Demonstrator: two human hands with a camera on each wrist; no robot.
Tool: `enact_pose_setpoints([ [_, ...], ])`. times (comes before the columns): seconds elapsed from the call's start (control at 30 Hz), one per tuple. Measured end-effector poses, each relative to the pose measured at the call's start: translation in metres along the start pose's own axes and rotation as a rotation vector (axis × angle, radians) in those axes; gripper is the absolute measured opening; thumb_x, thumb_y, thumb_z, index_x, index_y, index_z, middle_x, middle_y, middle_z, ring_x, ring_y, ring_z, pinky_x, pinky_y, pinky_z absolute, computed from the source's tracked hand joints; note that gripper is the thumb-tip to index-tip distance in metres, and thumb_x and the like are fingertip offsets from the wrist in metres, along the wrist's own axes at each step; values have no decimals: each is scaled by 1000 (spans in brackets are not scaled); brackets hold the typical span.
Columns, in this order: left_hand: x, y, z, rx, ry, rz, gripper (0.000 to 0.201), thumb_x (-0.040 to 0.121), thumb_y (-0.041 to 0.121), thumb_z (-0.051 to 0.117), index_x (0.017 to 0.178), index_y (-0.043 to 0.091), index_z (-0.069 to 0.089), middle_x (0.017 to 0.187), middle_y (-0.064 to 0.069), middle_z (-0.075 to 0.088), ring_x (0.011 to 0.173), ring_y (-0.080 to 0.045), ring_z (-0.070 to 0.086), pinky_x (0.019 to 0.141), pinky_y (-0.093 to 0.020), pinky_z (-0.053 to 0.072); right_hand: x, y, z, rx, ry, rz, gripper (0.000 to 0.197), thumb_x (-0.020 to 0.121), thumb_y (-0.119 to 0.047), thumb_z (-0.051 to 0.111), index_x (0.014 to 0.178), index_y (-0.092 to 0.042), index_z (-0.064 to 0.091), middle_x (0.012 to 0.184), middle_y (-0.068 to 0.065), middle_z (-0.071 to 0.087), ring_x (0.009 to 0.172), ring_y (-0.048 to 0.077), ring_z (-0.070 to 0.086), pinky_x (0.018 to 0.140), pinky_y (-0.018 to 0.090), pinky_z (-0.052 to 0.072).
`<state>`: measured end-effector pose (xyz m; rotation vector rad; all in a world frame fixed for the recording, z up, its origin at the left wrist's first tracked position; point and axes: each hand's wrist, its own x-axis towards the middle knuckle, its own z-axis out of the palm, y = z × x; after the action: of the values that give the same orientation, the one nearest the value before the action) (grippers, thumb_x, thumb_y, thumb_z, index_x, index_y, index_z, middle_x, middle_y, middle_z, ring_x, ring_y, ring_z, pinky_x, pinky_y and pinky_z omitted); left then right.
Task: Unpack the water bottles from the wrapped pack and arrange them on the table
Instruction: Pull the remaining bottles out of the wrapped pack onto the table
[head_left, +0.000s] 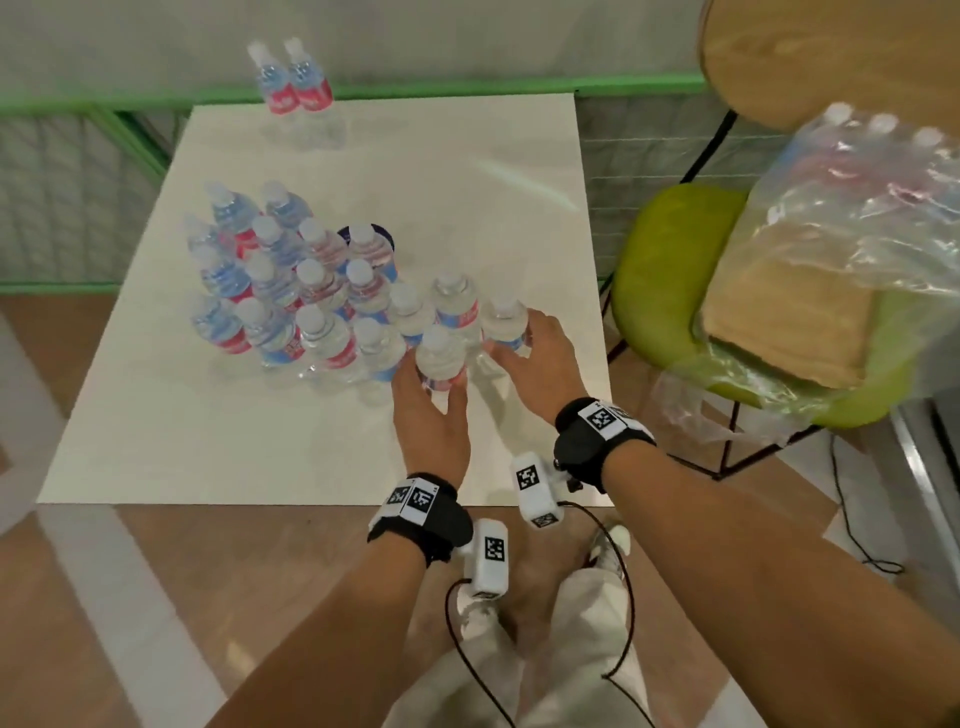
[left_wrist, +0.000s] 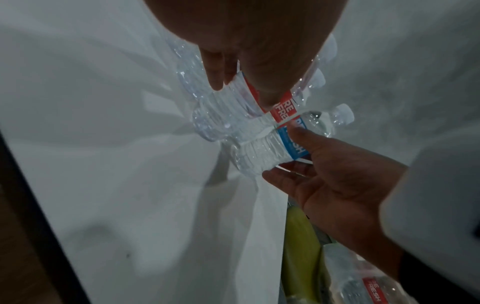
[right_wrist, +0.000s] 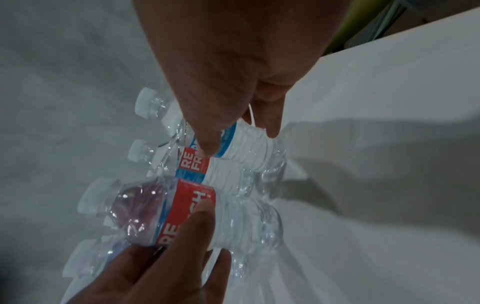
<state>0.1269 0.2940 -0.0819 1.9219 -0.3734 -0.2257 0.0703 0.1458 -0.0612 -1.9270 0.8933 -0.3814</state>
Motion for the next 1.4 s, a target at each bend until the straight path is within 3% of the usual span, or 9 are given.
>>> enact_pose_setpoints([
  [0.27,15,0,-1,-35,-43,13,60,91,31,67,145,29,39,142,9,52,130,-14,53,105,-46,48,13,-3,3,-20,-48,-50,48,87,-33,72,130,-19,55,118,2,60,110,23,57,95,36,48],
  [0.47,10,28,-12,-111,39,21,67,85,28,78,141,14,45,136,2,55,125,-6,54,105,-37,49,15,12,-17,-14,-130,121,93,76,-42,82,152,-21,33,133,3,55,122,16,53,104,34,44],
  [0.6,7,67,-16,-74,151,172,58,87,36,74,134,12,49,129,-1,54,121,-12,53,103,-39,47,15,13,-44,-54,-95,136,77,80,-28,80,147,-19,42,119,5,61,110,18,59,97,34,50],
  [0.73,7,114,3,-99,214,298,41,90,35,70,121,12,56,111,-8,58,101,-19,58,83,-28,50,9,20,-80,73,-47,193,38,84,-19,74,120,-16,62,94,7,66,79,19,63,79,48,59],
  [0.87,1,147,52,-193,33,271,19,93,28,65,105,13,62,93,-6,66,79,-8,61,67,-19,49,-5,23,-128,171,-10,238,14,93,-15,61,104,-9,67,87,10,68,73,18,65,68,42,59],
  [1.0,-9,150,123,-86,-314,283,11,94,25,58,91,18,66,80,3,69,73,-18,67,72,-34,55,-8,42,-183,-13,48,260,21,93,-18,54,80,-10,68,74,7,72,63,19,70,66,43,62],
  [1.13,-25,157,208,136,-646,313,17,96,29,55,91,18,67,79,2,71,77,-15,67,77,-34,55,-4,76,-246,-121,94,353,20,87,-20,55,72,-12,67,73,10,71,72,30,70,68,49,59],
  [1.3,-47,187,300,206,-913,333,14,98,20,55,100,13,67,91,-2,69,82,-18,62,75,-30,49,25,121,-310,-202,182,512,34,87,-40,54,102,-15,70,98,11,73,92,30,70,87,46,56],
  [1.4,-42,210,349,311,-899,297,26,100,25,49,115,14,66,100,-4,70,91,-21,65,81,-33,52,38,130,-340,-152,183,586,31,99,-19,46,123,-8,62,117,13,68,107,30,66,86,35,51],
])
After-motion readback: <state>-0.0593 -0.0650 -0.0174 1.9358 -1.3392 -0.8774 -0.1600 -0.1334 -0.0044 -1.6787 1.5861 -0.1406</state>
